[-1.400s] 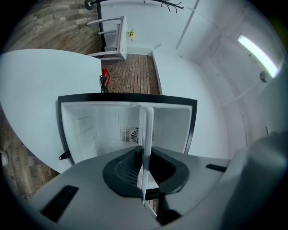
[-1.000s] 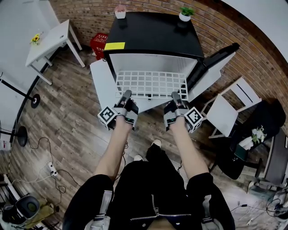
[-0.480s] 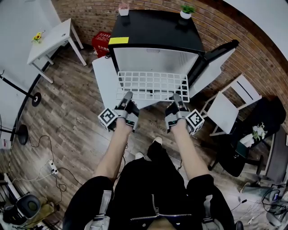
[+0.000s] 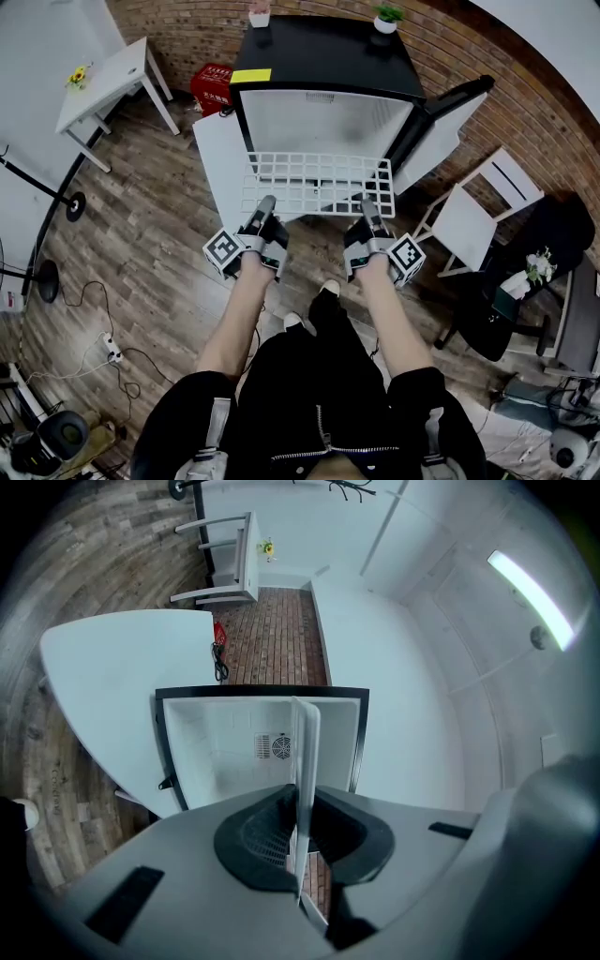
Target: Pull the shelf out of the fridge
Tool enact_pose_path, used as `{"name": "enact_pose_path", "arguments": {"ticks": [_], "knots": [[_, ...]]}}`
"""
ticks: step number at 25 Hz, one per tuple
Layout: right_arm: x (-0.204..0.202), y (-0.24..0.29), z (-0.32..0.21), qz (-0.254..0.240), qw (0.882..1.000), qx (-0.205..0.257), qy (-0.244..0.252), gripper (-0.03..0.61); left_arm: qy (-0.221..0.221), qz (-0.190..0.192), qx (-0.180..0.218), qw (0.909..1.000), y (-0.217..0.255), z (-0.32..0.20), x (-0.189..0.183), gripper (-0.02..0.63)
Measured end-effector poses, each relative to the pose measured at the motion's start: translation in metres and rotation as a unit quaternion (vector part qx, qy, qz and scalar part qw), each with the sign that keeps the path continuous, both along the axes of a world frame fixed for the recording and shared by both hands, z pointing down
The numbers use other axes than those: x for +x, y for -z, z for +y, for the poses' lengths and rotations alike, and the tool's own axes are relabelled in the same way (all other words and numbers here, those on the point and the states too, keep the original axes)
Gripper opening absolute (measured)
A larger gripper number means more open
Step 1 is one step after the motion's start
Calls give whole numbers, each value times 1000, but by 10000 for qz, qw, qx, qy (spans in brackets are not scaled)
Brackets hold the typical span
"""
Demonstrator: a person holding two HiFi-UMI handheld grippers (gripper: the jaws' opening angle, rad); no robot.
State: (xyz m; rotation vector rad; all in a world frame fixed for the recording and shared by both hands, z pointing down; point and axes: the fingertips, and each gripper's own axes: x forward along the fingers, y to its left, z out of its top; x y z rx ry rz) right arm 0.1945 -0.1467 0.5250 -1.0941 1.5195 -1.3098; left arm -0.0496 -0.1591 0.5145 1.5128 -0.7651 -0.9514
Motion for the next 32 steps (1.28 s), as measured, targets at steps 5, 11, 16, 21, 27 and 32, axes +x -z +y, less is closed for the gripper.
{"name": "enact_pose_path", "arguments": {"ticks": [5, 11, 16, 21, 27, 32], "knots": [[0, -7, 13, 5, 10000, -57, -23, 31, -49, 3, -43, 10000, -5, 12, 0, 39], [1, -6, 22, 8, 10000, 1, 17, 32, -110, -93, -14, 9999, -7, 21, 2, 39], [3, -10, 24, 52, 10000, -24, 27, 32, -144, -112, 17, 9998, -7, 22, 3, 38], [3, -11, 26, 37, 10000, -14, 42, 32, -145, -116, -2, 9998, -8, 25, 3, 39], [2, -9, 24, 27, 10000, 8, 76, 32, -134, -50, 40, 9999, -5, 24, 3, 39], [1, -5, 23, -24, 10000, 9, 81, 32, -127, -93, 22, 9999, -7, 23, 3, 40]]}}
